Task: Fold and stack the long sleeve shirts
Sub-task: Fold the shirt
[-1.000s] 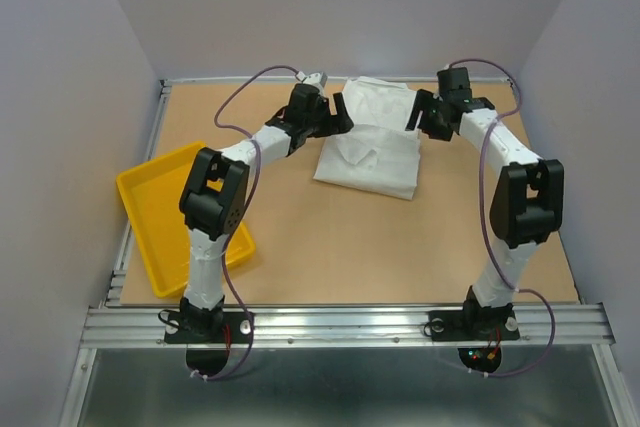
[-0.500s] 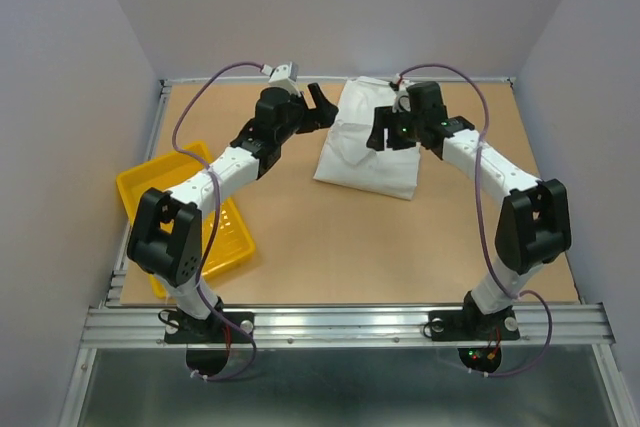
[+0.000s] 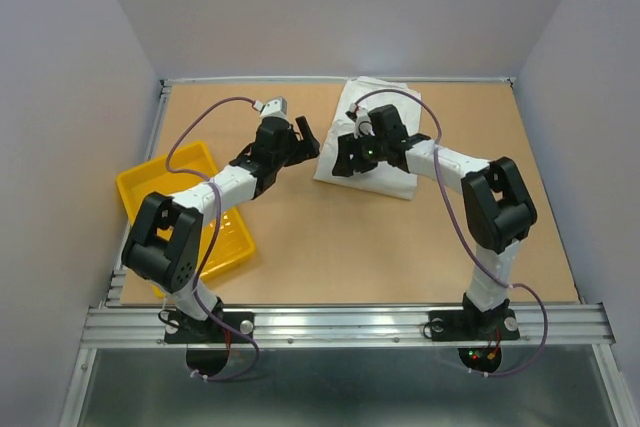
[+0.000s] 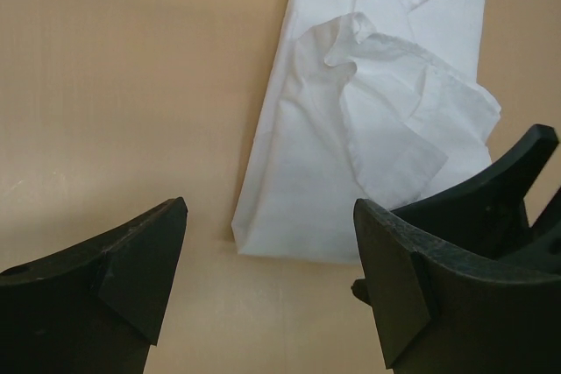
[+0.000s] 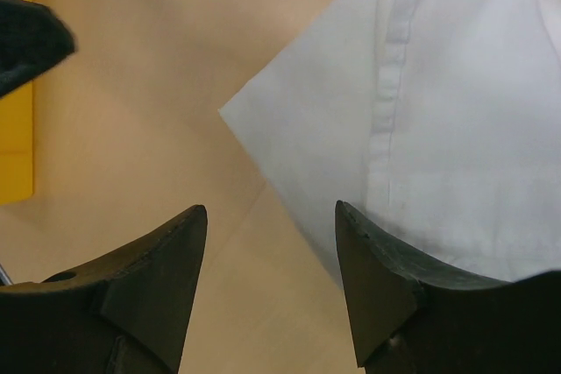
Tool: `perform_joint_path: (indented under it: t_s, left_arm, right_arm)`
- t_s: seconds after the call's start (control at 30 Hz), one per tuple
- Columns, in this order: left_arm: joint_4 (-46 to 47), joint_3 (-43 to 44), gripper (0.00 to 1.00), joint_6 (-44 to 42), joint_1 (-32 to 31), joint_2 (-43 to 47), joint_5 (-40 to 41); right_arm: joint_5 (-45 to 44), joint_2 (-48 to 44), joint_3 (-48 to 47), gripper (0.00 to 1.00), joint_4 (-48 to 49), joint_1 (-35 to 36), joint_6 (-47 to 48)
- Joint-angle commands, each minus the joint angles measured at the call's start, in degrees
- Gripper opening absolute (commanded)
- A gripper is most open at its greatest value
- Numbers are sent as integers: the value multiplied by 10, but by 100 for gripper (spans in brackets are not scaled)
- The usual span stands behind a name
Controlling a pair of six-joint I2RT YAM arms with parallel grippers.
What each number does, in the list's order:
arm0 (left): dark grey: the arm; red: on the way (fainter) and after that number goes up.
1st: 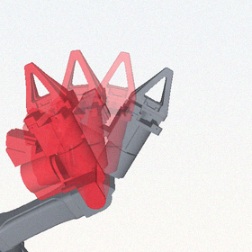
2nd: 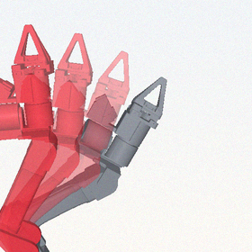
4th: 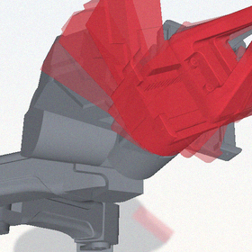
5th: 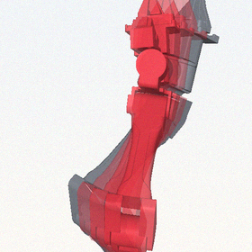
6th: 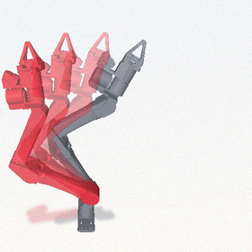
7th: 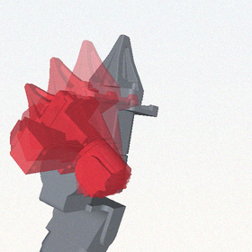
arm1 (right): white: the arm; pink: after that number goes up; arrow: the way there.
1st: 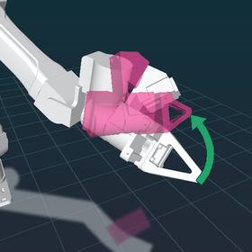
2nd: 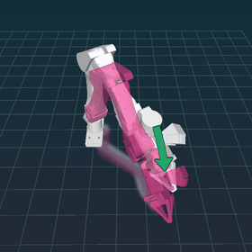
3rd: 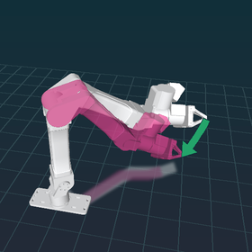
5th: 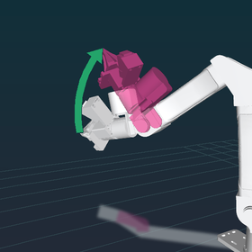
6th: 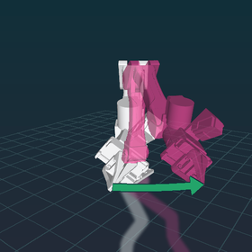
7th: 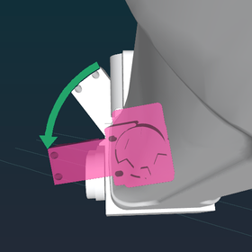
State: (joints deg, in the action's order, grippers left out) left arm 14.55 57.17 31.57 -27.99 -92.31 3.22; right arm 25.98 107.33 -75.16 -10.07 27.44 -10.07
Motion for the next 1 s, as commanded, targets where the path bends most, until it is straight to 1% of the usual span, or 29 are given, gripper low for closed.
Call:
perform_joint_path:
  t_s: [0.0,0.1,0.2,0.27,0.4,0.5,0.63,0.73,0.8,0.87,0.9,0.93,0.97]
  left_arm:
    - [4,-8,88,1,3,51,44]
    - [3,-14,88,0,3,60,48]
    - [0,-15,88,-3,3,59,48]
    - [0,-15,88,-5,4,58,46]
    - [0,-15,88,-3,3,55,40]
    - [0,-15,88,0,3,51,35]
    - [1,-14,88,1,3,47,27]
    - [2,-12,88,-1,3,44,17]
    - [2,-9,88,-3,3,42,8]
    - [5,-7,88,-3,3,38,-3]
    - [7,-2,88,-2,2,33,-8]
    - [7,0,88,-1,-1,30,-13]
    - [9,3,88,-3,-4,28,-22]
  right_arm:
    - [-5,38,-51,66,45,9,10]
    - [-33,53,-65,66,46,8,22]
    - [-98,68,-85,67,45,8,33]
    - [-124,75,-97,67,44,6,43]
    - [-176,89,-126,67,45,-9,55]
    - [-219,104,-156,69,48,-34,57]
    - [-300,116,-205,70,48,-57,51]
    - [-319,96,-212,71,47,-68,34]
    - [-305,65,-189,71,47,-70,15]
    - [-275,41,-160,71,46,-71,-3]
    - [-267,13,-122,71,47,-71,-28]
    - [-264,1,-105,70,48,-71,-42]
    - [-242,-13,-87,70,48,-70,-68]
